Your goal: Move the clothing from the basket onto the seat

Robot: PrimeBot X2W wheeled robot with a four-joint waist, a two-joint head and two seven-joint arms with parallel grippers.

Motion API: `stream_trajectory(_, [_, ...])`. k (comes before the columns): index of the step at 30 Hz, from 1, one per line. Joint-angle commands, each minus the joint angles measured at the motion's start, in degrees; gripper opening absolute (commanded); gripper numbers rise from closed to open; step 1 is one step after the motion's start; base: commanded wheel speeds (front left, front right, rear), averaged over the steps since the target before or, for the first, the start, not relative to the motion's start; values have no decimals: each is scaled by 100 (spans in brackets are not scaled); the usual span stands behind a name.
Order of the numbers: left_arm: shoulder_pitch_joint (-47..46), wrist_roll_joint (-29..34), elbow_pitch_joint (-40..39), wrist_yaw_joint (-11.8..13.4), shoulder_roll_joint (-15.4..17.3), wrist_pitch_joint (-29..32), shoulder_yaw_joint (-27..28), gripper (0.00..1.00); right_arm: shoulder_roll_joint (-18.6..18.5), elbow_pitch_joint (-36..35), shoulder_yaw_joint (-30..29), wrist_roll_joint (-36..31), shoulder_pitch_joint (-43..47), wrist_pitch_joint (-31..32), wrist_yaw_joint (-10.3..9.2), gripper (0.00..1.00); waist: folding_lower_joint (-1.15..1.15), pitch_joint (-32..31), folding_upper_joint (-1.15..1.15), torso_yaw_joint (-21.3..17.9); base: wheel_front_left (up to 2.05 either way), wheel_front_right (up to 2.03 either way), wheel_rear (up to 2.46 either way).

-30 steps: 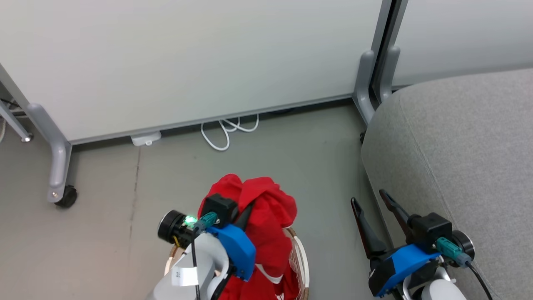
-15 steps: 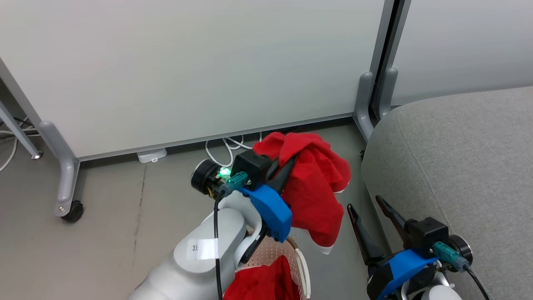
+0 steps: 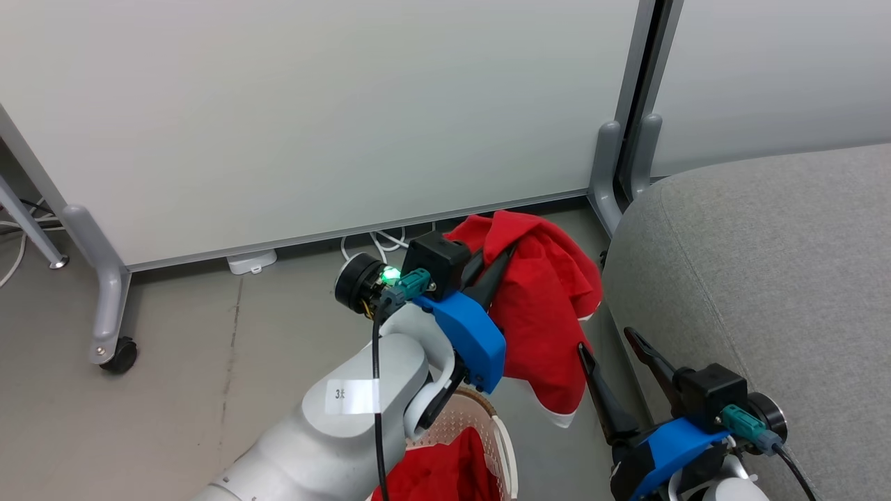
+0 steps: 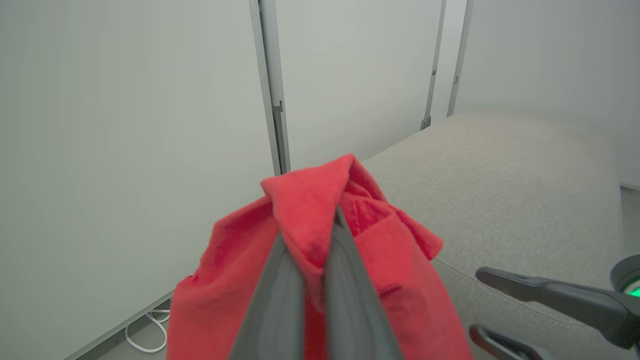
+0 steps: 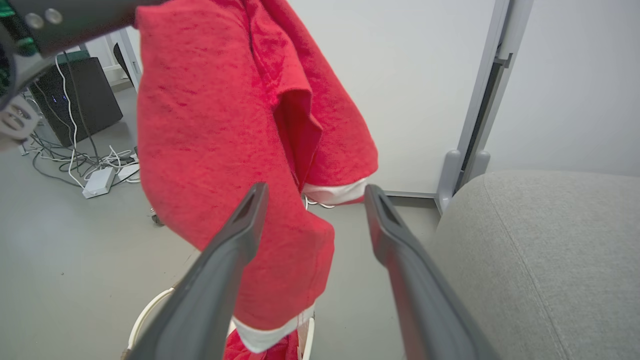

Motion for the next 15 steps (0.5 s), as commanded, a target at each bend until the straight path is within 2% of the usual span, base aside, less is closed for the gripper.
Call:
stream_trajectory(1, [-75,-52,40,33,3,-43,-60,0,-22,-8,10,4,40,11,3,100,0,6,0,0,0,0,0])
stream_trajectory(8, [-143,-248,138,69,2,-72,-271,0,-22,16,63,47,-31,27,3,100,0,23,0,13,0,0,0])
stream_trajectory(15, [-189,-401,160,51,3,-89,-448,0,-22,161,372,182,-340,128,3,100,0,36,0,24,0,0,0])
